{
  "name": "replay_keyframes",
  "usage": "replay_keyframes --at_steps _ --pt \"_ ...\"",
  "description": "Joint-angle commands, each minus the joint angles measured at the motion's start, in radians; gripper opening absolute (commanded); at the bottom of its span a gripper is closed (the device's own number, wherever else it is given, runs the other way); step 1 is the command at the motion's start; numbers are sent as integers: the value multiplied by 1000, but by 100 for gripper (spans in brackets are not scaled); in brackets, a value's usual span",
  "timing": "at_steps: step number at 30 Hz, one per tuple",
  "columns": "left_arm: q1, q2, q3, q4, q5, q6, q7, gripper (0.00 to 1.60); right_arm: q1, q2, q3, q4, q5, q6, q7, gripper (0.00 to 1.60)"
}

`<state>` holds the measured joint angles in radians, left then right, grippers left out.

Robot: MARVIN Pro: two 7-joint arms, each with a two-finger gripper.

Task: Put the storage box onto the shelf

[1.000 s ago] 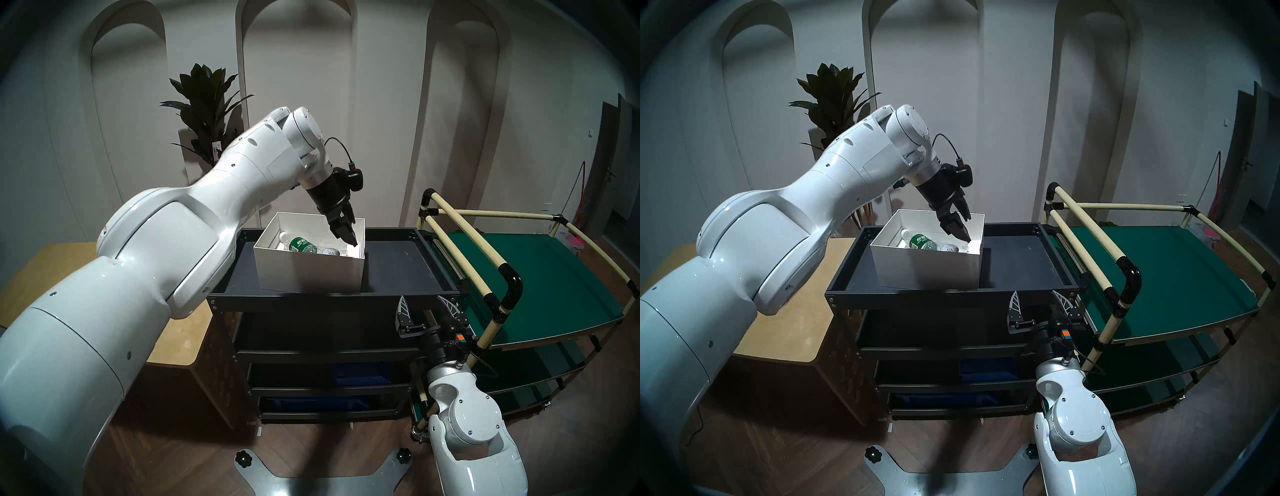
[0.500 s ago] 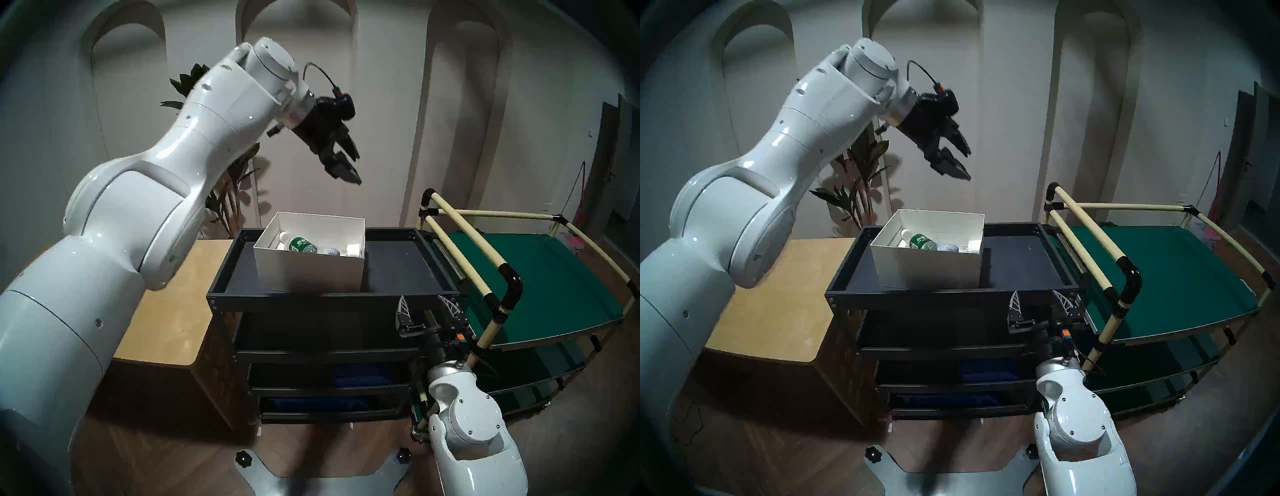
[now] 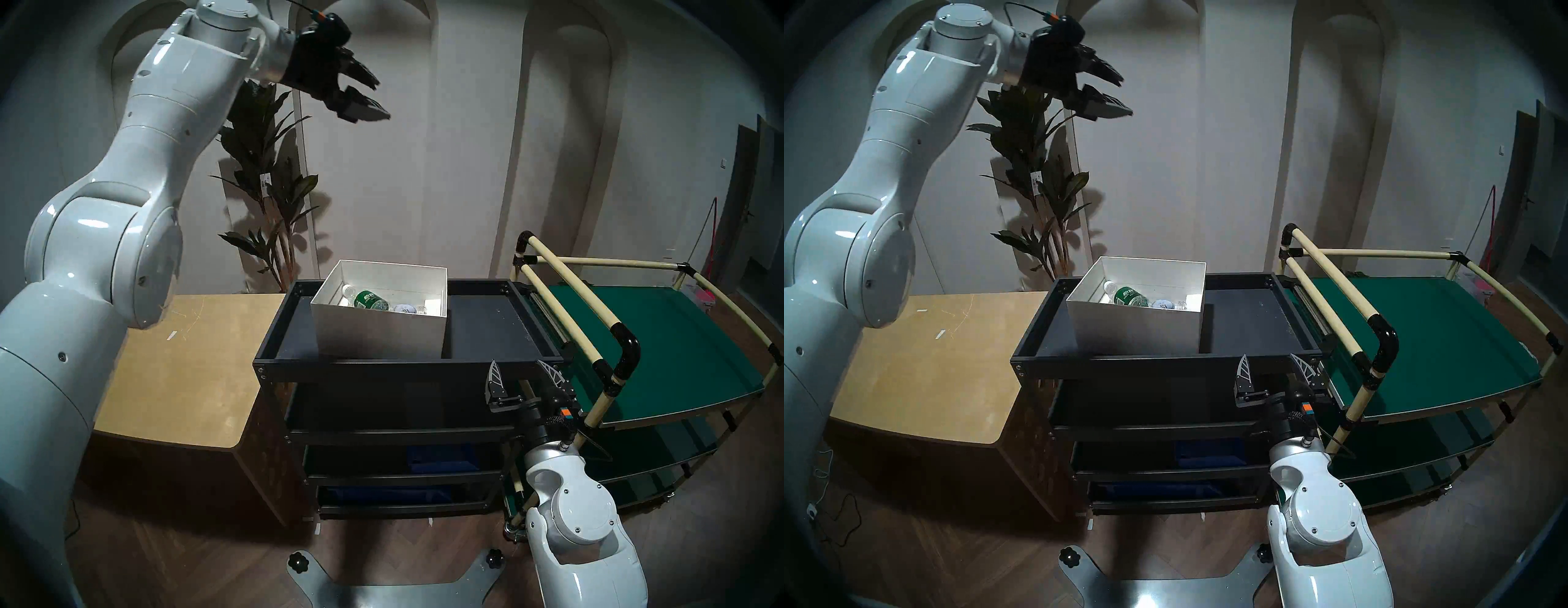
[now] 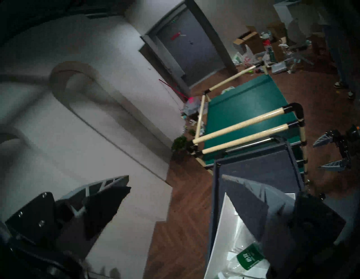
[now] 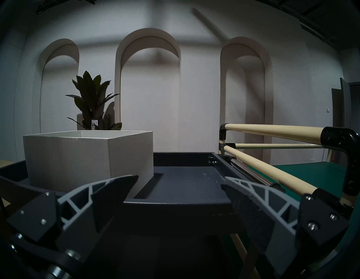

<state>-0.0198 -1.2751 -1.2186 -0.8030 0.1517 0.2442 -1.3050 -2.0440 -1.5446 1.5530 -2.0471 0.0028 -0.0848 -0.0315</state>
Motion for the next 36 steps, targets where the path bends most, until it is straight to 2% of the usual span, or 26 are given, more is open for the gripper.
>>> replay_keyframes --at_steps 1,16,25,36 --pt "57 97 -73 -37 -7 58 79 160 1 -1 0 -22 0 -6 -1 160" --pt "254 178 -196 -53 -50 175 158 160 3 -1 0 -14 0 -5 0 160" --pt "346 204 -252 -91 -67 201 202 160 5 0 0 -10 0 -5 0 160" --pt "508 225 -297 -100 -84 247 241 160 7 0 0 -4 0 -5 0 160"
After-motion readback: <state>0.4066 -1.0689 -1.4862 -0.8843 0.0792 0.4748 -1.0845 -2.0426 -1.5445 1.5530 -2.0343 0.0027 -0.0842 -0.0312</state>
